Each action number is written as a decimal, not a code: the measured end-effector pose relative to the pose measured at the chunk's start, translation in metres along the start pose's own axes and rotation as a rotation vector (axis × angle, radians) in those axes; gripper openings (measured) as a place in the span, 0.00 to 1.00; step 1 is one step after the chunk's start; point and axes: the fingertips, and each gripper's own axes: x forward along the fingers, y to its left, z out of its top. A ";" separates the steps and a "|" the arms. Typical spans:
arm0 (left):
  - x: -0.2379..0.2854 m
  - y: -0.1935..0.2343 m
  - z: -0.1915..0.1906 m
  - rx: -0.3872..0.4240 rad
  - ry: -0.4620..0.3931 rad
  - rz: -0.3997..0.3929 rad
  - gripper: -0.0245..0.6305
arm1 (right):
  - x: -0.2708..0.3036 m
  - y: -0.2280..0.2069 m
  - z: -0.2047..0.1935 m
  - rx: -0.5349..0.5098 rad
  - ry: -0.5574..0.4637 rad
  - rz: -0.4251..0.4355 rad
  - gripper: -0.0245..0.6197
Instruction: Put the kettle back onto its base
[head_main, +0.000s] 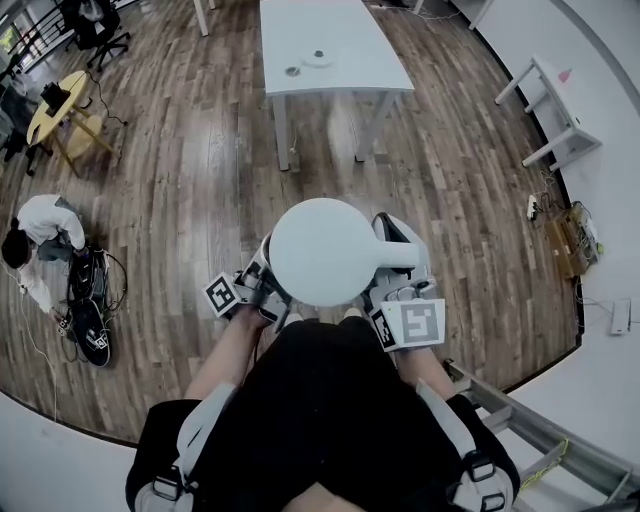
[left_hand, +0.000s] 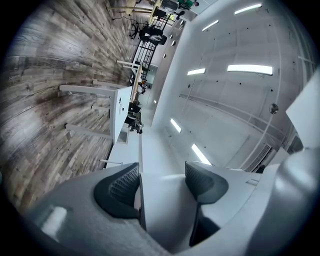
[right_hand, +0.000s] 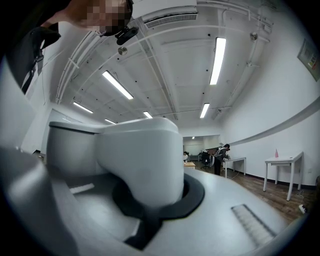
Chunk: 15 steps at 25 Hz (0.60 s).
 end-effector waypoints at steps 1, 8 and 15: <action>0.001 -0.001 0.001 -0.002 0.002 -0.001 0.48 | 0.001 0.001 0.000 -0.002 0.001 -0.002 0.05; 0.014 0.007 0.009 0.004 -0.019 0.014 0.48 | 0.020 -0.013 -0.006 0.018 0.009 0.015 0.05; 0.058 0.019 0.020 0.037 -0.059 0.003 0.48 | 0.058 -0.050 -0.011 0.033 -0.013 0.060 0.05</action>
